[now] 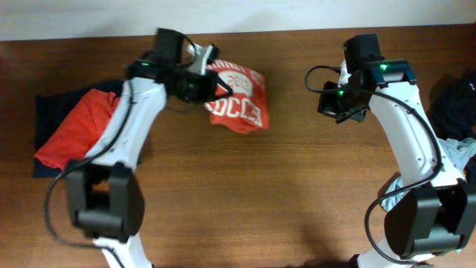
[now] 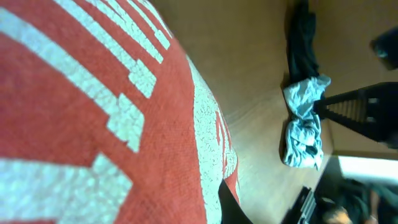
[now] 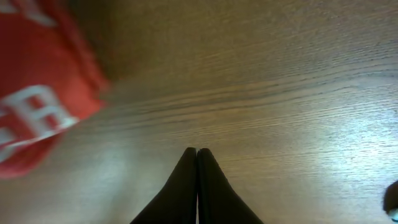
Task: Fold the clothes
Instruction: 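Carry the shirt left with the left gripper onto the navy-cloth stack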
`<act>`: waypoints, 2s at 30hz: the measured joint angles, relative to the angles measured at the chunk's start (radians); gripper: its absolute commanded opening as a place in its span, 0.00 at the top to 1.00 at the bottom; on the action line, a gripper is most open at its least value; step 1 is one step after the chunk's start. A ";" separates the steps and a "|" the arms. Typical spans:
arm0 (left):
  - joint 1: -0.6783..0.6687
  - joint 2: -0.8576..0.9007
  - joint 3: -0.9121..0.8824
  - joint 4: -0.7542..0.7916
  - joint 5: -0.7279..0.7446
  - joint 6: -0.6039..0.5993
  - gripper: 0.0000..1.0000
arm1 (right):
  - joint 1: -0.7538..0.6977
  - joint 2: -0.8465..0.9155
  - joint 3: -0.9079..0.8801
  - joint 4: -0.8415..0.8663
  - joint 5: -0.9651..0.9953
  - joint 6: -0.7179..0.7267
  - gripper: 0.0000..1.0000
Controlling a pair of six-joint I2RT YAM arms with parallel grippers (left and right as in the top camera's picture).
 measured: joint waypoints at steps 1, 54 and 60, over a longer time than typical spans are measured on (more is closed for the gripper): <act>0.007 -0.019 0.000 -0.012 -0.009 0.003 1.00 | 0.000 0.000 0.000 0.000 0.000 0.000 0.96; 0.660 -0.263 -0.172 0.002 -0.217 -0.257 1.00 | 0.000 0.000 0.000 -0.019 0.007 -0.003 0.96; 0.735 -0.264 -0.319 -0.017 -0.224 -0.257 0.99 | 0.000 0.000 0.000 -0.039 0.008 -0.003 0.96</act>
